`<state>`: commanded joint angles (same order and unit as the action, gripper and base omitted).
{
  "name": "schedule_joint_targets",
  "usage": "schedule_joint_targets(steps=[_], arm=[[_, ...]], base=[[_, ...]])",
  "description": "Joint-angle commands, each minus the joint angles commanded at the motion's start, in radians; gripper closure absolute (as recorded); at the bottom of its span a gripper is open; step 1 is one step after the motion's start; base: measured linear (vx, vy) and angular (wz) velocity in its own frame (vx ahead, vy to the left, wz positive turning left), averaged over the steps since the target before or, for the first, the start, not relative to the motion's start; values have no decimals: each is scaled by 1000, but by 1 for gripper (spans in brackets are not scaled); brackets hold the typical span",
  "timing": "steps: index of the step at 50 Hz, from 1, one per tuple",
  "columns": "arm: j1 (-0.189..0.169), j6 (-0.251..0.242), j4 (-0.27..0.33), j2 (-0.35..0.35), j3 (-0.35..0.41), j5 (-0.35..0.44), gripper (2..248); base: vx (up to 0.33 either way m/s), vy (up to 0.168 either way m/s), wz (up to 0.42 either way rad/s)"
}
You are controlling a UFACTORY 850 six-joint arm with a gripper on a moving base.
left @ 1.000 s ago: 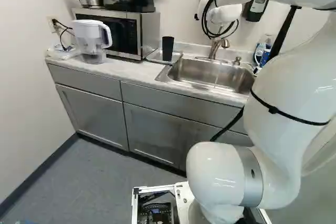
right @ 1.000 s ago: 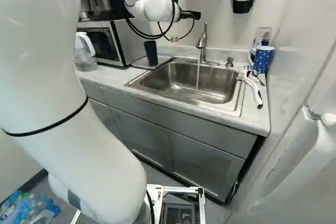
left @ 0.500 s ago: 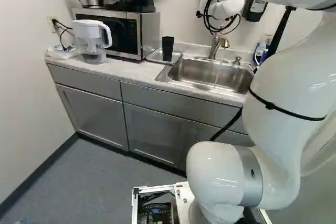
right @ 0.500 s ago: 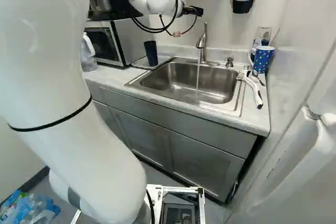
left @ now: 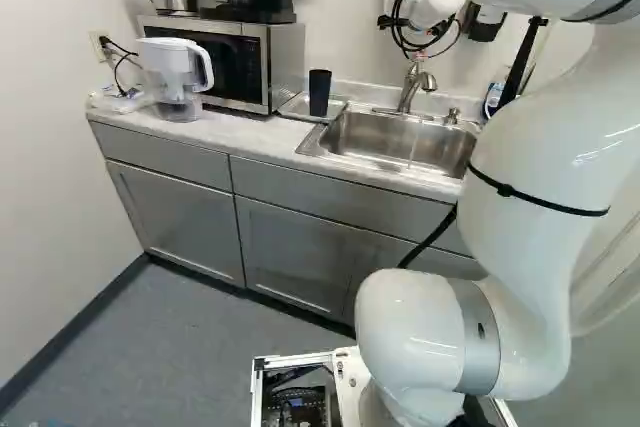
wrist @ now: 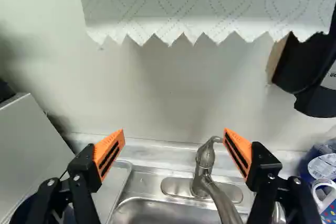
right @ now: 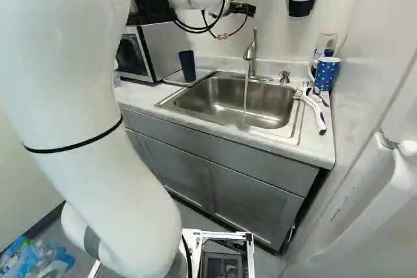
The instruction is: Rinse the cup and place it in the tray
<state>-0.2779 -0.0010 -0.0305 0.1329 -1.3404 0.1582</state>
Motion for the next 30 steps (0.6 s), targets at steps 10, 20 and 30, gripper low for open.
schedule_joint_targets(steps=[10, 20, 30], arm=[[-5, 0, 0, 14, -35, -50, 3], [-10, 0, 0, 23, -66, -104, 3], [-14, 0, 0, 31, -95, -156, 3]], base=[[0, 0, 0], [0, 0, 0], [0, 0, 0]])
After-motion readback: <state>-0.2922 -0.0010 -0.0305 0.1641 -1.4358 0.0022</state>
